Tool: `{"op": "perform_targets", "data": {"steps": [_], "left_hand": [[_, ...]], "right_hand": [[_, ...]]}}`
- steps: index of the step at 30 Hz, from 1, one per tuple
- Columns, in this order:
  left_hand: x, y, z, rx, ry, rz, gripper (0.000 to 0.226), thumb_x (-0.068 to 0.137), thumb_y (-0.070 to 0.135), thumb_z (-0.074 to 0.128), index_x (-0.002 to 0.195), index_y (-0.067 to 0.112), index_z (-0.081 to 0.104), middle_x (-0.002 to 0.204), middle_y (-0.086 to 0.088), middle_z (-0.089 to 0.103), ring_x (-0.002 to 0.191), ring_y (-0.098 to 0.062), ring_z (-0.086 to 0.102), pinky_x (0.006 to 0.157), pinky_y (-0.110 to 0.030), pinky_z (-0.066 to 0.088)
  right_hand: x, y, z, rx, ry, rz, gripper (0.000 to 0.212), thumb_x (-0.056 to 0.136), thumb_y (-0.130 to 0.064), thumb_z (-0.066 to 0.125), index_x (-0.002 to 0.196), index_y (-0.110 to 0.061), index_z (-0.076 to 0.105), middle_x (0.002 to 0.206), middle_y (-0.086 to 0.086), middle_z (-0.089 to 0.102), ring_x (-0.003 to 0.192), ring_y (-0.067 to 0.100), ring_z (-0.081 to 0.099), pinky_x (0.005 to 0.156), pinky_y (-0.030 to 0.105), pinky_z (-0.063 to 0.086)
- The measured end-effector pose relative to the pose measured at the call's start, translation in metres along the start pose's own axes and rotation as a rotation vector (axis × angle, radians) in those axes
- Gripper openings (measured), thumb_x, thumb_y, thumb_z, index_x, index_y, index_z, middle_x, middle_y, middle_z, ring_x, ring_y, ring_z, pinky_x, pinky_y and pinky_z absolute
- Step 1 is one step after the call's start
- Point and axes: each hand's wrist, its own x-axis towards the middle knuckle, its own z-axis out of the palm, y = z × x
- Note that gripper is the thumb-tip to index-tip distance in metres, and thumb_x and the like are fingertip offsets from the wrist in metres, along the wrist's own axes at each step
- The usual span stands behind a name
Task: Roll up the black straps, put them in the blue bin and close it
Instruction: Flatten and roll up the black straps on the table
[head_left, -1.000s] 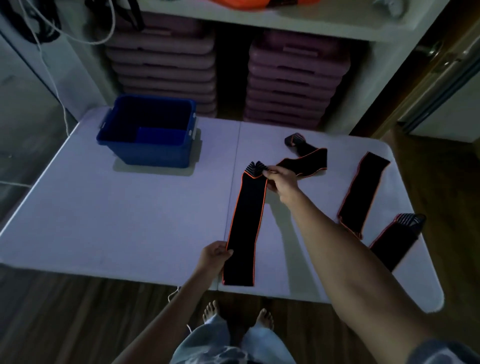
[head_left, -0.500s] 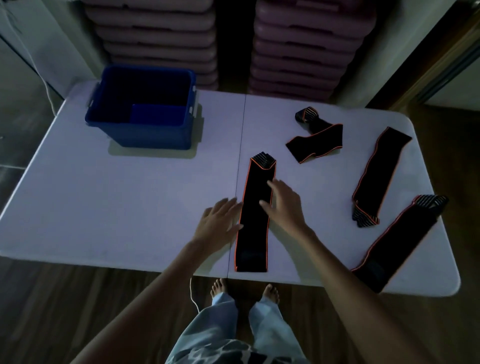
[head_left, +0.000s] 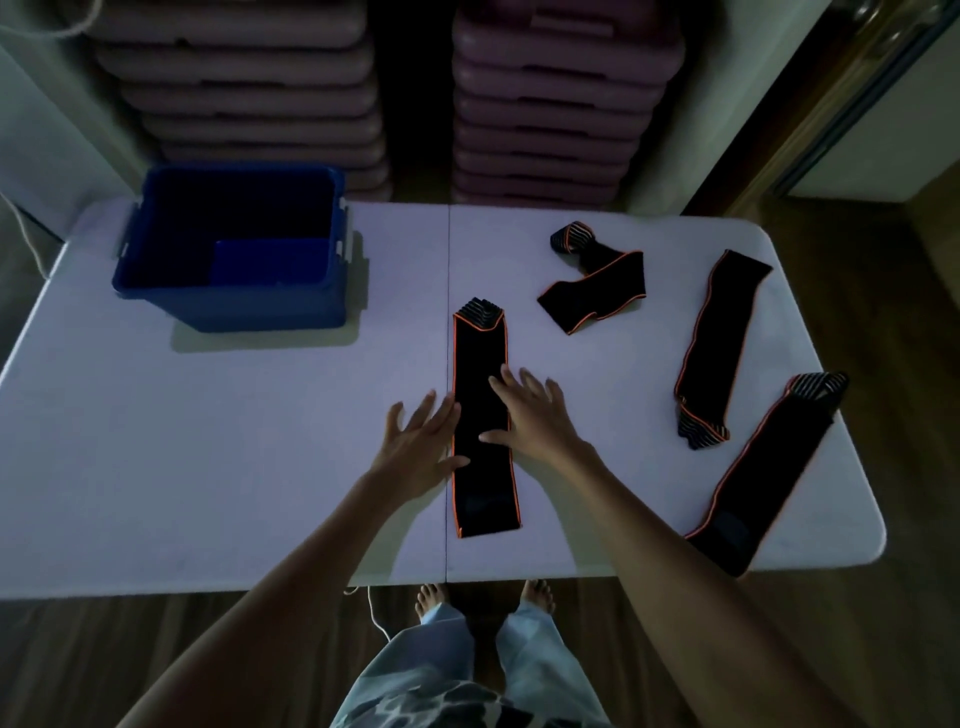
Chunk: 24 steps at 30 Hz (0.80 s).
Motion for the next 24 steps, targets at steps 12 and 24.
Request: {"op": "perform_targets", "data": {"steps": [12,24], "left_hand": [[0.036,0.107,-0.036,-0.775,0.312,0.025,0.017,0.087,0.02,0.055,0.095,0.011,0.068,0.1,-0.004,0.071,0.092,-0.02,0.065,0.08,-0.034,0.052],[0.151,0.28,-0.053,-0.838,0.04,0.106,0.019,0.09,0.027,0.054,0.096,0.018,0.07,0.094,0.003,0.071,0.087,-0.013,0.065,0.079,-0.026,0.051]], "right_hand": [[-0.115,0.047,-0.008,0.737,0.502,0.394,0.008,0.09,-0.035,0.058,0.086,-0.039,0.065,0.085,-0.018,0.069,0.085,-0.007,0.063,0.073,0.019,0.05],[-0.188,0.242,-0.053,0.785,0.889,0.979,0.019,0.09,-0.026,0.06,0.097,-0.011,0.071,0.092,0.01,0.073,0.089,0.026,0.067,0.071,0.028,0.045]]}}
